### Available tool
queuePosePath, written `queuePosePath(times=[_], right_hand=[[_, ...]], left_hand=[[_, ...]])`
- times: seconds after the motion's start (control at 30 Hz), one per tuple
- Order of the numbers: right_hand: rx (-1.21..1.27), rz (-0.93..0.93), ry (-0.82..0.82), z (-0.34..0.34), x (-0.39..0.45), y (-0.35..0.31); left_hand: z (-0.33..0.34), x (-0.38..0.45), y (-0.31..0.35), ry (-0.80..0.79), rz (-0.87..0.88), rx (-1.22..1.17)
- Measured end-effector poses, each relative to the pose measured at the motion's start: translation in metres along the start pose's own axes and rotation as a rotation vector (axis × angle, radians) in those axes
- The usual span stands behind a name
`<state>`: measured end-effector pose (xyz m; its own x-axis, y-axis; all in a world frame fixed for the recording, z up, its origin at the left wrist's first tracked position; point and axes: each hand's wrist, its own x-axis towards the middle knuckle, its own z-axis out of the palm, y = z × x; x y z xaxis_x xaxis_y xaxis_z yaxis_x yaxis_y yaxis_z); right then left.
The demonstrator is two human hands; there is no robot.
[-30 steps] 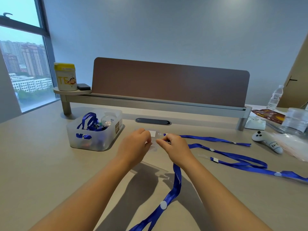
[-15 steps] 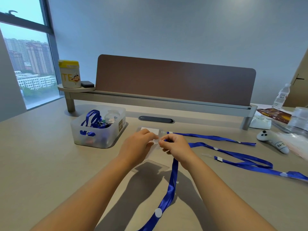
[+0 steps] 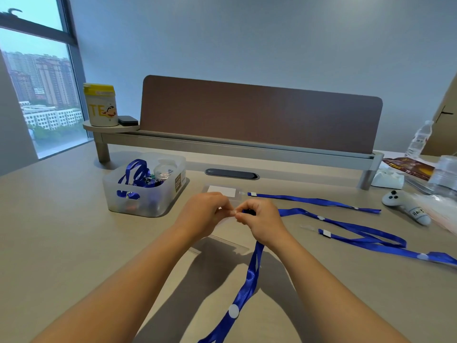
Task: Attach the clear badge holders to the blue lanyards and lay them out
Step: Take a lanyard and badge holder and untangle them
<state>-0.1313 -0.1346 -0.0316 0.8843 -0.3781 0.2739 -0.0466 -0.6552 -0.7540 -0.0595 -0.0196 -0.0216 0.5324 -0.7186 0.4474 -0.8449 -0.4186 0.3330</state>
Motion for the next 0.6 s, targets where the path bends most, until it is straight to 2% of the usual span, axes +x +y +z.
queuePosePath(times=[0.6], right_hand=[[0.067, -0.079, 0.161, 0.012, 0.004, -0.003]], left_hand=[[0.008, 0.004, -0.008, 0.237, -0.087, -0.281]])
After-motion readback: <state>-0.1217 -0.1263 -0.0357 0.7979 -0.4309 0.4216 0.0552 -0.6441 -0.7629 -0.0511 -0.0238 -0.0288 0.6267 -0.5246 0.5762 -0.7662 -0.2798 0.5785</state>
